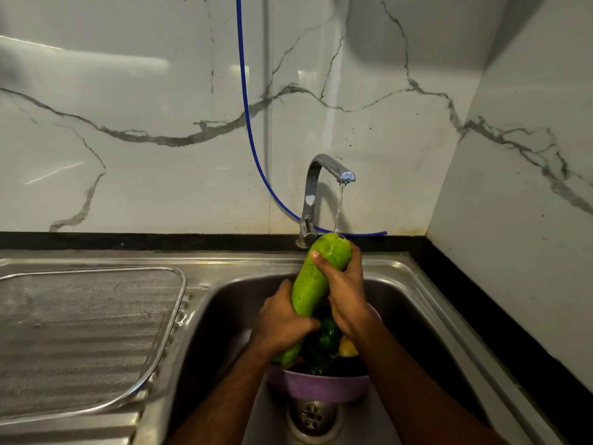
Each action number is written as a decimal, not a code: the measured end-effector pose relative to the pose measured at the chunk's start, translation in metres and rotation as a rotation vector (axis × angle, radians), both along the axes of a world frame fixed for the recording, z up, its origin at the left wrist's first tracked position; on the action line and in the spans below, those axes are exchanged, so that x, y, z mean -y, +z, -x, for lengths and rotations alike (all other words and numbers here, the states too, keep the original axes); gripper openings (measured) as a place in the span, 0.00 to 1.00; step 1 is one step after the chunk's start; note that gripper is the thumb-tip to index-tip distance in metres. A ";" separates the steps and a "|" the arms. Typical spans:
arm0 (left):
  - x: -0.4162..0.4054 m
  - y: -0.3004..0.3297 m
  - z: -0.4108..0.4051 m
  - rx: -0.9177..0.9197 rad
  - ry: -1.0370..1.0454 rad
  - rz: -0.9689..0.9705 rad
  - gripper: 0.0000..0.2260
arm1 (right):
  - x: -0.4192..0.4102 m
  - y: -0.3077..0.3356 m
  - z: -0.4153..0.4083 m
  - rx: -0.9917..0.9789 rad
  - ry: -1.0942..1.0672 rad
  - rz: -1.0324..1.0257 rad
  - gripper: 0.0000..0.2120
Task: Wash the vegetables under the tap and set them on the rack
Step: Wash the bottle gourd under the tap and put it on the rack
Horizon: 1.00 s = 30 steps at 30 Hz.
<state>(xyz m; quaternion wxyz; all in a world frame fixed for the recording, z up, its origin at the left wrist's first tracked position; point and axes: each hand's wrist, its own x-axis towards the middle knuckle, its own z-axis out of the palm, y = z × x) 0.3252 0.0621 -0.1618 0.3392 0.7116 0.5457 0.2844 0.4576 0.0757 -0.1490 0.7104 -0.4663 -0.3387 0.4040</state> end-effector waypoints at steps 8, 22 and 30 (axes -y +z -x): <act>0.007 0.004 -0.001 -0.122 0.107 -0.105 0.27 | -0.004 -0.001 -0.001 0.261 -0.143 -0.053 0.23; 0.003 0.001 0.000 0.451 -0.157 0.330 0.20 | -0.005 0.000 -0.014 0.165 -0.088 0.017 0.11; 0.010 0.013 0.014 0.592 -0.424 0.952 0.16 | 0.010 0.006 -0.020 -0.364 0.292 0.174 0.33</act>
